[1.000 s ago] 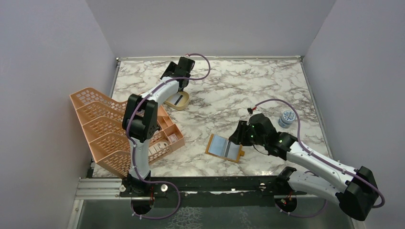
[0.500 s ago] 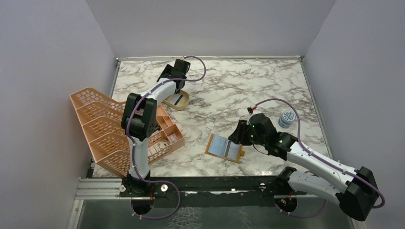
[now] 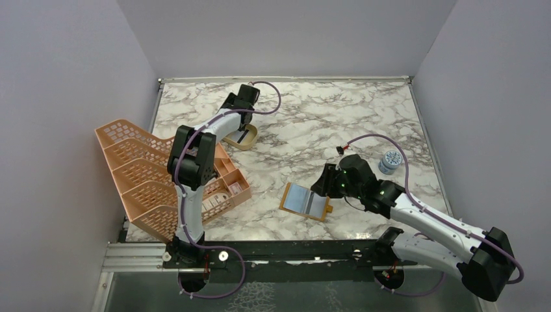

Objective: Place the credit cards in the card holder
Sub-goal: Pick up the credit card from the storage box.

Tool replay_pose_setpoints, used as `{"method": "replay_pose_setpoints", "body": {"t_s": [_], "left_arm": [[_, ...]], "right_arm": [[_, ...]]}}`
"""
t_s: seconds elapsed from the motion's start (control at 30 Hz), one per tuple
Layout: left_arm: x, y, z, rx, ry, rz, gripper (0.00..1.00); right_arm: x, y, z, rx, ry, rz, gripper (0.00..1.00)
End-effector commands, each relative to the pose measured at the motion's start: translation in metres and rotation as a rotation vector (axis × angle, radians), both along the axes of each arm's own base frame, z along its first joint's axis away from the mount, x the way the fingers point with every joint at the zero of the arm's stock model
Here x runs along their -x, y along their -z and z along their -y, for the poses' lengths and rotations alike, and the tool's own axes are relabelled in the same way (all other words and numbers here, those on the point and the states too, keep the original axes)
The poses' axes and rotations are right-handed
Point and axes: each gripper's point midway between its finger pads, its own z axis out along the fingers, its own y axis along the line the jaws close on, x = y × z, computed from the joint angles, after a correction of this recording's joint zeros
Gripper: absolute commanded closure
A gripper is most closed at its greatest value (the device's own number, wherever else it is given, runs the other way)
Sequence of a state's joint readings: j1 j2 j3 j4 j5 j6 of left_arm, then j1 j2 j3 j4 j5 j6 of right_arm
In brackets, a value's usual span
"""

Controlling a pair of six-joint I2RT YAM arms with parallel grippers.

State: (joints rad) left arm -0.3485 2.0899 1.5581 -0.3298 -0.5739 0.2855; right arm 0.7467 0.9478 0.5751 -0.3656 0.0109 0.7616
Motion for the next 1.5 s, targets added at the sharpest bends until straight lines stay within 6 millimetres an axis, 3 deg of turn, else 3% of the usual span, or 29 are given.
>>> {"method": "replay_pose_setpoints", "body": {"t_s": [0.0, 0.67, 1.0, 1.47], "left_arm": [[-0.002, 0.001, -0.001, -0.007, -0.005, 0.007, 0.39], [-0.008, -0.025, 0.003, 0.014, -0.019, 0.043, 0.63], [-0.005, -0.026, 0.018, 0.076, 0.007, 0.008, 0.99], [0.026, -0.07, 0.057, 0.369, 0.004, -0.026, 1.0]], "right_arm": [[-0.006, -0.012, -0.001, -0.011, 0.011, 0.048, 0.61], [-0.005, -0.013, 0.0, -0.016, 0.013, 0.048, 0.61], [-0.003, -0.015, 0.0, -0.026, 0.012, 0.045, 0.61], [0.004, -0.03, -0.006, -0.069, -0.056, 0.081, 0.61]]}}
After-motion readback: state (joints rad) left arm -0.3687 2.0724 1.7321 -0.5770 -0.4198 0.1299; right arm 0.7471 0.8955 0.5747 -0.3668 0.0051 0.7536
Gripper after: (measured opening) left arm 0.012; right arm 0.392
